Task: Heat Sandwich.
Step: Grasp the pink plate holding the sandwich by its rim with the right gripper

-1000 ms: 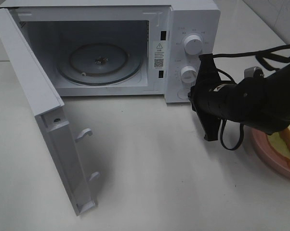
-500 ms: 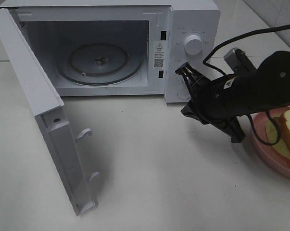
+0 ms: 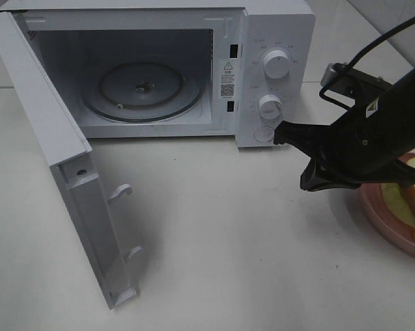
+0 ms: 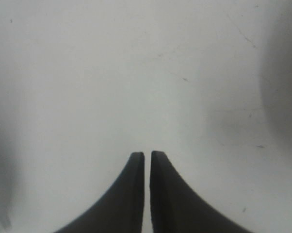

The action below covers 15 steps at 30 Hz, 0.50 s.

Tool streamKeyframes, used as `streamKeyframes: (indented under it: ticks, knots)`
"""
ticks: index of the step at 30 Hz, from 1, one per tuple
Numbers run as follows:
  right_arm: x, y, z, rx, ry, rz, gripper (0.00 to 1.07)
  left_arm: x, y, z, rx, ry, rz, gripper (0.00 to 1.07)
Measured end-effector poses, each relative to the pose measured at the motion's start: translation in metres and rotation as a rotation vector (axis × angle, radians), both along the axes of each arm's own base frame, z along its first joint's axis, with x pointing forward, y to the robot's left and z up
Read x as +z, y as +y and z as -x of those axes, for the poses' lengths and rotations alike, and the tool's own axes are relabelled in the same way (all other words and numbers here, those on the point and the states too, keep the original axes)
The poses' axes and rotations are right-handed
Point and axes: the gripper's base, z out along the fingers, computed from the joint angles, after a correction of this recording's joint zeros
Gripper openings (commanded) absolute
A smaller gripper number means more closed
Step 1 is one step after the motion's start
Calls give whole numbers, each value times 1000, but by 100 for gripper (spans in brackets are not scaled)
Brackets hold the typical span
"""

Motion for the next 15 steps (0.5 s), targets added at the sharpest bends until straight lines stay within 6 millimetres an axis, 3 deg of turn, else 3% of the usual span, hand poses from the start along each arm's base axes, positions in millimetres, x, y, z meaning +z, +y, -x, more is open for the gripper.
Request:
streamKeyframes:
  ticks: [9,15]
  knots:
    - [18,-6,-4,306,-13,204,8,0,0,0,0,0,0,98]
    - [23,-13,-4,352,36,271,12,0,0,0,0,0,0,98]
